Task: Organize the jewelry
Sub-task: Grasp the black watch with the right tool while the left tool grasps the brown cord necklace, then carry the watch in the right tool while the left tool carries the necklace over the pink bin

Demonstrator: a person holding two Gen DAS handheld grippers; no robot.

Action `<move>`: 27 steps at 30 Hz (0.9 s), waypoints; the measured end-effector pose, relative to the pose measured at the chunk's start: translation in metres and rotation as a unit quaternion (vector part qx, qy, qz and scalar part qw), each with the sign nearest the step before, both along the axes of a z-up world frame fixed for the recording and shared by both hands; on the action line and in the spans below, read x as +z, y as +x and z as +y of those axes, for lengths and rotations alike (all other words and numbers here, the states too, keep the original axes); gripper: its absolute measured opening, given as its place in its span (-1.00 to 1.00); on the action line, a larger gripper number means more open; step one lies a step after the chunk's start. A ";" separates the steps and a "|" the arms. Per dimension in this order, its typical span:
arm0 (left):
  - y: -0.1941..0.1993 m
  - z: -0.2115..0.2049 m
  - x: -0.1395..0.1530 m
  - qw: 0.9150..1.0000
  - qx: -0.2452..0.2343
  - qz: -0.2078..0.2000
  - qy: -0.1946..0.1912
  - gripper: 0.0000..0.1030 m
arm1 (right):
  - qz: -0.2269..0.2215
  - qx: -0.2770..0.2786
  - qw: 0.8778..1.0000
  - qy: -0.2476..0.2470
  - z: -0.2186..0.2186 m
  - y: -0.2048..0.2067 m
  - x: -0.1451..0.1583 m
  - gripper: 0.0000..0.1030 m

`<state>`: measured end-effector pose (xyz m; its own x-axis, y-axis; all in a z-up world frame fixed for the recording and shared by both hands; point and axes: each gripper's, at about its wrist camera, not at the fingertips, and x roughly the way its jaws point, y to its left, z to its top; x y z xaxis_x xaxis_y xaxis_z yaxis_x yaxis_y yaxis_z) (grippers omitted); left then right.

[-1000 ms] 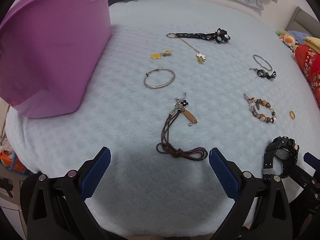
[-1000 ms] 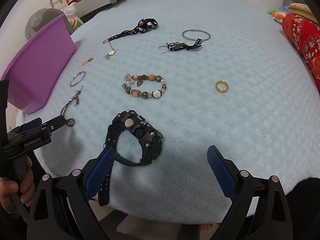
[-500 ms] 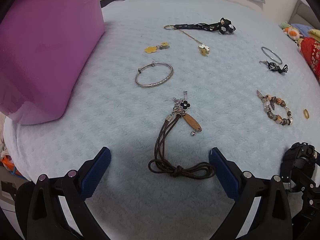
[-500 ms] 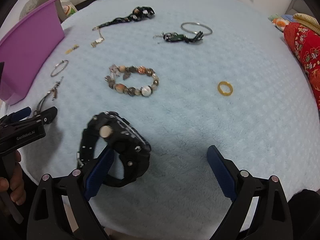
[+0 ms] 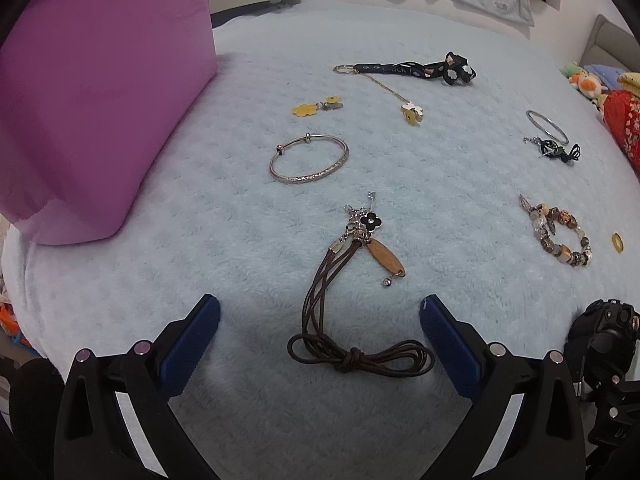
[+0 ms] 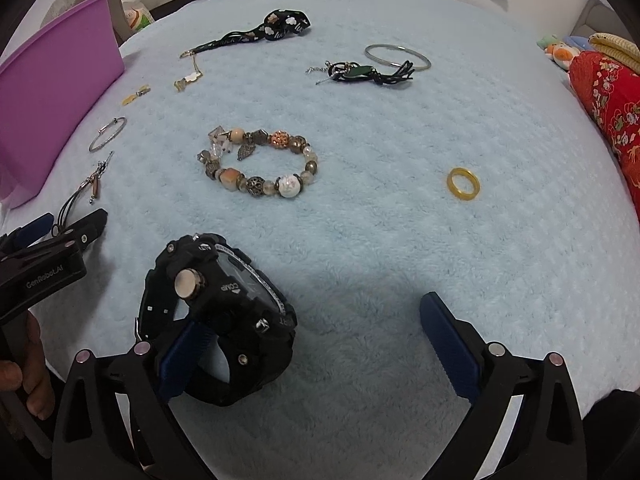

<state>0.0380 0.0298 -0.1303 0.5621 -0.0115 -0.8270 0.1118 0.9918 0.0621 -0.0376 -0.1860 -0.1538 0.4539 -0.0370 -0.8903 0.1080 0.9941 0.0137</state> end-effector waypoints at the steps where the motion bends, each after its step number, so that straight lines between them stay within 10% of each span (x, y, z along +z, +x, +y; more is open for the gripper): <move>1: 0.001 -0.001 0.000 1.000 -0.001 0.000 0.000 0.87 | 0.001 0.003 1.000 -0.003 0.001 0.001 0.001 0.83; 4: -0.002 -0.005 0.004 1.000 -0.019 -0.002 0.005 0.58 | 0.001 0.017 1.000 -0.008 0.007 0.010 0.004 0.79; 8: -0.007 -0.012 0.009 0.999 -0.040 -0.001 0.005 0.17 | -0.006 0.036 0.999 -0.003 0.011 0.007 0.008 0.26; 12: -0.008 -0.011 0.014 0.999 -0.045 0.003 -0.010 -0.86 | -0.009 0.059 0.998 -0.002 0.018 0.002 0.014 -0.26; 27: -0.020 0.009 0.070 0.996 -0.043 -0.023 -0.081 -0.94 | -0.037 0.049 0.996 0.070 0.009 -0.005 0.052 -0.44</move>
